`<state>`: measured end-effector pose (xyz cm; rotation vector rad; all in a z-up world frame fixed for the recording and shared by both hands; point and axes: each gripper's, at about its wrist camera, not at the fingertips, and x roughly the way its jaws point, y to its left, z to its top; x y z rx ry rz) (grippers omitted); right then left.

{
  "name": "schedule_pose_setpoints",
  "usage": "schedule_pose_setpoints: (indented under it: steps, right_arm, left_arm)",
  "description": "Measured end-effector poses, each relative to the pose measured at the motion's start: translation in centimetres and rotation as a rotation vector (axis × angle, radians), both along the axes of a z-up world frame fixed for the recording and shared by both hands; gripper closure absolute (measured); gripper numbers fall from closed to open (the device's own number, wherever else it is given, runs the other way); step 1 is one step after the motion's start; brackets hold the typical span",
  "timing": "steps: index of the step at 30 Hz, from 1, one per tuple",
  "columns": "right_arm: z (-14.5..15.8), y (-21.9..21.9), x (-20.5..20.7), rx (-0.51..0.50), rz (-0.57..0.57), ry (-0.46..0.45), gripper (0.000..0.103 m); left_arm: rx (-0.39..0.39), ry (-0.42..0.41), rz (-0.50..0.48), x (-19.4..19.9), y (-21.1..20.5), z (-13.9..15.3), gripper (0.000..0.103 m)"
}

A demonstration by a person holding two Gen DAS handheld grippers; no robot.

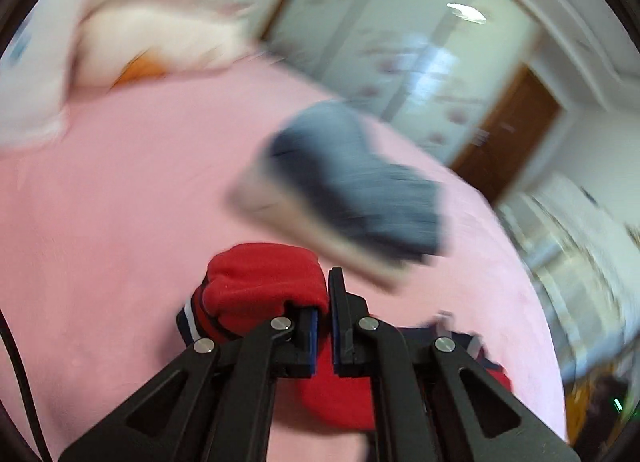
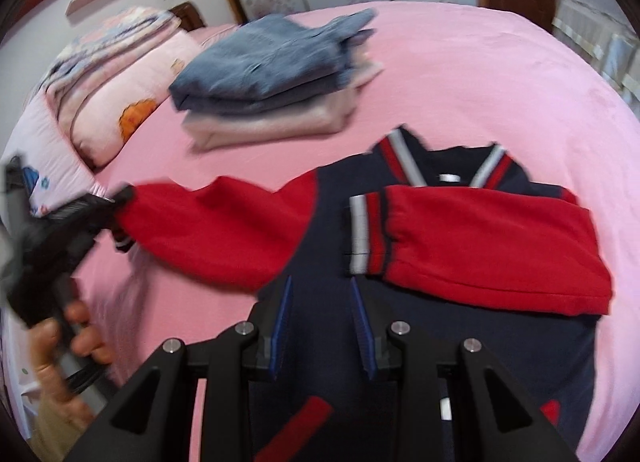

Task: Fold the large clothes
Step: 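Fold the held sleeve across the jacket body toward the right tool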

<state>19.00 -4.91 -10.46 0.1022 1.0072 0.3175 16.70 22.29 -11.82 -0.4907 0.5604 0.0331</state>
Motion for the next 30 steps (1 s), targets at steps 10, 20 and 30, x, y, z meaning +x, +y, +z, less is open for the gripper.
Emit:
schedule_pose_setpoints:
  steps: [10, 20, 30]
  right_arm:
    - [0.7, -12.2, -1.0, 0.021, -0.237, -0.021, 0.073]
    - [-1.7, -17.8, -2.6, 0.001, -0.311, 0.044, 0.073]
    - [-0.3, -13.7, -2.3, 0.055, -0.162, 0.0, 0.073]
  left_arm:
    - [0.18, 0.098, -0.564, 2.3, -20.4, -1.3, 0.091]
    - [0.239, 0.245, -0.733, 1.2, -25.6, -5.6, 0.037]
    - [0.106, 0.245, -0.601, -2.5, -18.1, -3.0, 0.032]
